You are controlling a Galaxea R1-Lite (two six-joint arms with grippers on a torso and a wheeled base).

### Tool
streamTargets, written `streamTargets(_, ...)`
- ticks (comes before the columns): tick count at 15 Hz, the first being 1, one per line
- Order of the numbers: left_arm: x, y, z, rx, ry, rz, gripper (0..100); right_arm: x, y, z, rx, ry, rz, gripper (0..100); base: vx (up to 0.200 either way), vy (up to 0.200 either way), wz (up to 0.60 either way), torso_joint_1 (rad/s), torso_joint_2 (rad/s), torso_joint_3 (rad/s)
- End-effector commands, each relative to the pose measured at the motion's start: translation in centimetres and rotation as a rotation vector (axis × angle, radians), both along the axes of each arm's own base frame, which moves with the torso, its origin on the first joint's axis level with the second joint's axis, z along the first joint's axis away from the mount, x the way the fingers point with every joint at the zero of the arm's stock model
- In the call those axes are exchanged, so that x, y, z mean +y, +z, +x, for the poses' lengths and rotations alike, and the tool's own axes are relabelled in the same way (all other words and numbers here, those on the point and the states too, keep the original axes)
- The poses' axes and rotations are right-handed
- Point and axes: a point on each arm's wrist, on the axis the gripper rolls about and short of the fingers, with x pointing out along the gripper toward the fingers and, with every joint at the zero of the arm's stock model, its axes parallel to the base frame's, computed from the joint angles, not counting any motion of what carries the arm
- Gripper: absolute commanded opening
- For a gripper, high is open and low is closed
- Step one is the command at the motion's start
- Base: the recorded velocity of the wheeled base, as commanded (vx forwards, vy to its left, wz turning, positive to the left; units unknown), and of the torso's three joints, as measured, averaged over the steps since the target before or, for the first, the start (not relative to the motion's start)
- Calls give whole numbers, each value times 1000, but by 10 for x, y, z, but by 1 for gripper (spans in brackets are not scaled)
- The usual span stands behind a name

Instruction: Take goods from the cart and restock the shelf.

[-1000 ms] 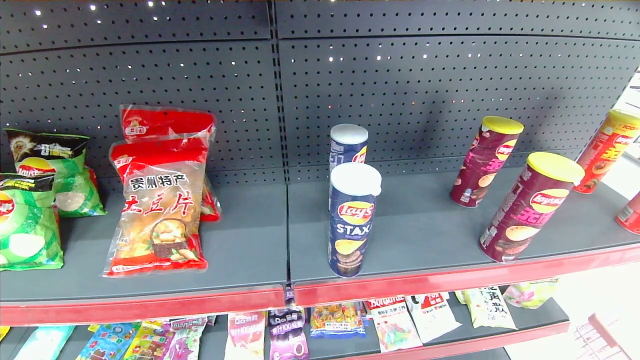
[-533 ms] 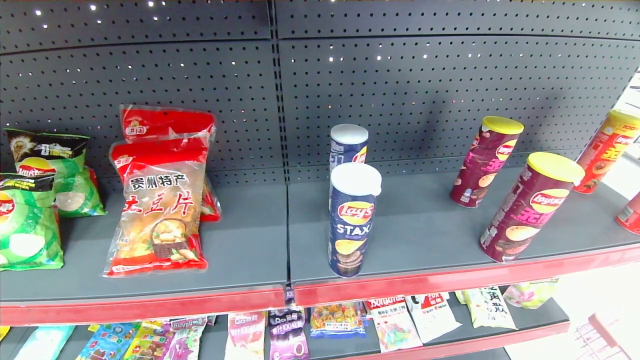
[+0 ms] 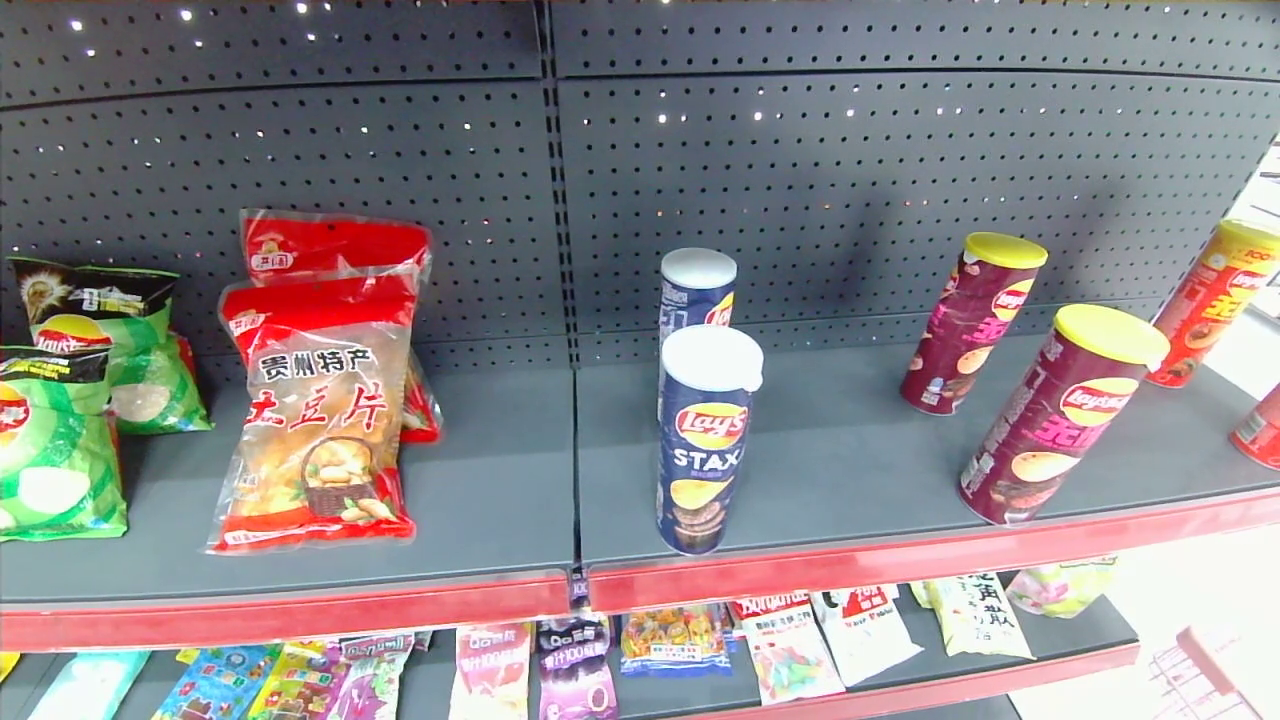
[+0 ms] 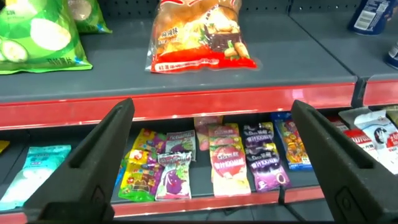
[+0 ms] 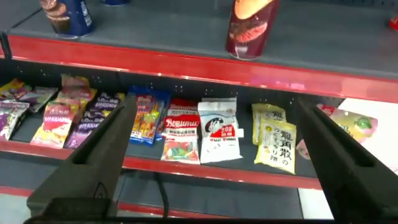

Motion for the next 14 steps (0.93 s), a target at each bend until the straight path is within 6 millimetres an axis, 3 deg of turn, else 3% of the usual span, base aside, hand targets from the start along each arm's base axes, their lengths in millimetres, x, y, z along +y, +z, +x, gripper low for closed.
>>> streamTargets(1,0,0,-1,-12,2,0,100,0,-1,1,-15,1,0,100,0,0,0,0,0,0)
streamTargets(7,0,0,-1,-12,3,1,100,-2,-1,3,-38,-90,3,100,0,0,0,0,0,0)
streamTargets(9,0,0,-1,-12,0,1,100,0,-1,2,-48,15,-32,100,0,0,0,0,0,0)
streamTargets(14,0,0,-1,-12,2,1,100,1,-2,2,-39,31,-25,100,0,0,0,0,0,0)
